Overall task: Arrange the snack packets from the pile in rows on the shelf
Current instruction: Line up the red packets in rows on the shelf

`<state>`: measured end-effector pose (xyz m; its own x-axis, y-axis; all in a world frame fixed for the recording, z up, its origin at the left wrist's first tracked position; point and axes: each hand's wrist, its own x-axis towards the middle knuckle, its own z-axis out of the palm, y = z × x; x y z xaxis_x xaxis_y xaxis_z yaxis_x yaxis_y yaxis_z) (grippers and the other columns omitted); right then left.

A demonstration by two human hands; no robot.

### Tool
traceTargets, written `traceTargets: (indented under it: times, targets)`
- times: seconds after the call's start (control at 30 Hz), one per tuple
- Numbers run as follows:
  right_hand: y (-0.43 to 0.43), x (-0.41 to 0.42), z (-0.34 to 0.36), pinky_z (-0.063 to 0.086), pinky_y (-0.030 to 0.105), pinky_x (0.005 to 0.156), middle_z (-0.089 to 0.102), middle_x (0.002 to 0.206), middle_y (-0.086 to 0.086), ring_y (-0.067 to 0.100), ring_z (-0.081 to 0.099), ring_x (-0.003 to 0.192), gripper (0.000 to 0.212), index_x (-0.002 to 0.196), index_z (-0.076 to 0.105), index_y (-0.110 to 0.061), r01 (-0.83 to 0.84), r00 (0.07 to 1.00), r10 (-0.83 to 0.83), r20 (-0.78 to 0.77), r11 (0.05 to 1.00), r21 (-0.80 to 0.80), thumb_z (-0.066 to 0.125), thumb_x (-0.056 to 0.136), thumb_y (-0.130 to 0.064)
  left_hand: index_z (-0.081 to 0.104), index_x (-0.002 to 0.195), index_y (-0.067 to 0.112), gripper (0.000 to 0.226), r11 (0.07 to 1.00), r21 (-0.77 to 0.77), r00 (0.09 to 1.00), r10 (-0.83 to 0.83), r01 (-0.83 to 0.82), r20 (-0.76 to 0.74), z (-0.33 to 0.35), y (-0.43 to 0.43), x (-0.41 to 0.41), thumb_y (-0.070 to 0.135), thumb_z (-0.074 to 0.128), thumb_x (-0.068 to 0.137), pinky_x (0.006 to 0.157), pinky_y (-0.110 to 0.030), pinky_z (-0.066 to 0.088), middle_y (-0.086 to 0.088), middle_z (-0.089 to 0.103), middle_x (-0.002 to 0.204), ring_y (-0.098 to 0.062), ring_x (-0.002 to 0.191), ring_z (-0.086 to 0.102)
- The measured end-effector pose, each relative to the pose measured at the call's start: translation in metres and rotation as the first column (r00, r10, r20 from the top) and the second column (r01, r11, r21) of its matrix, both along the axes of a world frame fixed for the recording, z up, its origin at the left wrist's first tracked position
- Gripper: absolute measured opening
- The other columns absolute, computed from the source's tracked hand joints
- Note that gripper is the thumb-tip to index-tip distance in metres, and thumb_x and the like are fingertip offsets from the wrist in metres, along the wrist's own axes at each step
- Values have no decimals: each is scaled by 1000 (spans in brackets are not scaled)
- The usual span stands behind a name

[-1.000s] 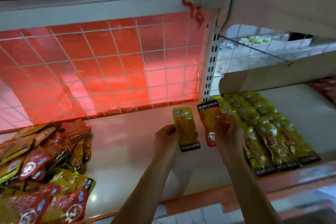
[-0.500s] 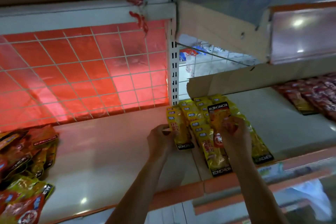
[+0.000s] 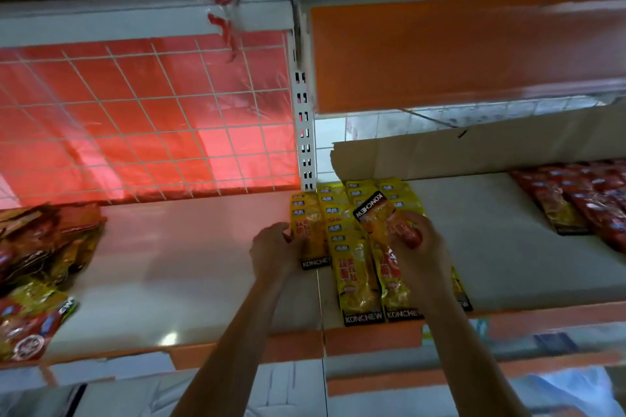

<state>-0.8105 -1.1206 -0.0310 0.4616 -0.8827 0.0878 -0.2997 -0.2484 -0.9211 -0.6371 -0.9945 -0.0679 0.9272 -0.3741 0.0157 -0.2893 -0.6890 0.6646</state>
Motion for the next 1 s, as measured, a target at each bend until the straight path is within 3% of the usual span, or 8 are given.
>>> traceTargets:
  times: [0.1,0.17,0.4,0.5,0.6,0.8,0.9,1.0]
  targets:
    - [-4,-3,4,46,23,46,62,76,-11,12,59,56,49,119,54,-32,-62,998,63,-25,998,15,63,80,-3,59,127,19,39,999,-29,993,17,-13,117,10,-4,-9,35,60,91,87,-34,46,-7,64,114,-24,102,61]
    - [-6,-3,5,48,28,52,62,81,-9,15,61,64,46,118,53,-25,-72,997,73,-25,996,53,66,79,-3,62,123,17,35,994,-78,968,-49,71,248,19,-11,-19,28,62,90,82,-35,47,-9,63,109,-27,98,61]
    - [-20,-12,5,50,36,63,67,73,2,22,63,69,10,83,64,-18,-17,1000,16,5,999,41,70,77,-13,58,128,13,44,852,-154,809,-396,500,434,36,-51,-59,14,64,85,95,-30,42,-6,60,126,-24,118,53]
    - [-31,-19,-1,53,46,65,68,70,6,28,64,65,2,77,66,-21,10,988,-27,155,994,109,67,79,-22,53,135,17,44,769,-181,769,-528,613,361,42,-67,-81,15,58,91,96,-22,36,-4,57,131,-19,123,50]
    - [-46,-30,-6,55,52,68,68,72,8,35,66,70,10,81,64,-19,38,966,-72,248,989,140,62,87,-26,54,133,19,36,742,-164,745,-580,650,330,40,-86,-98,28,50,98,87,-23,45,-2,64,121,-16,108,59]
    - [-93,-52,-5,49,37,58,56,60,7,21,55,58,31,69,57,-7,65,901,-183,393,953,296,56,95,-23,62,116,21,44,774,-167,768,-526,610,365,31,-135,-135,50,36,98,69,-25,50,3,70,96,-11,84,65]
    - [-130,-75,-5,44,35,55,53,54,2,19,52,55,36,63,56,-7,60,897,-186,402,950,306,58,94,-26,61,115,22,56,761,-213,786,-561,613,259,31,-168,-160,67,48,83,64,-25,53,6,70,90,-6,75,65]
    - [-174,-104,-3,36,27,48,45,46,-8,9,45,46,40,56,50,-12,21,905,-137,402,960,280,58,93,-22,57,113,25,55,738,-294,772,-636,607,-4,34,-207,-188,53,78,70,64,-10,49,12,68,91,3,76,63]
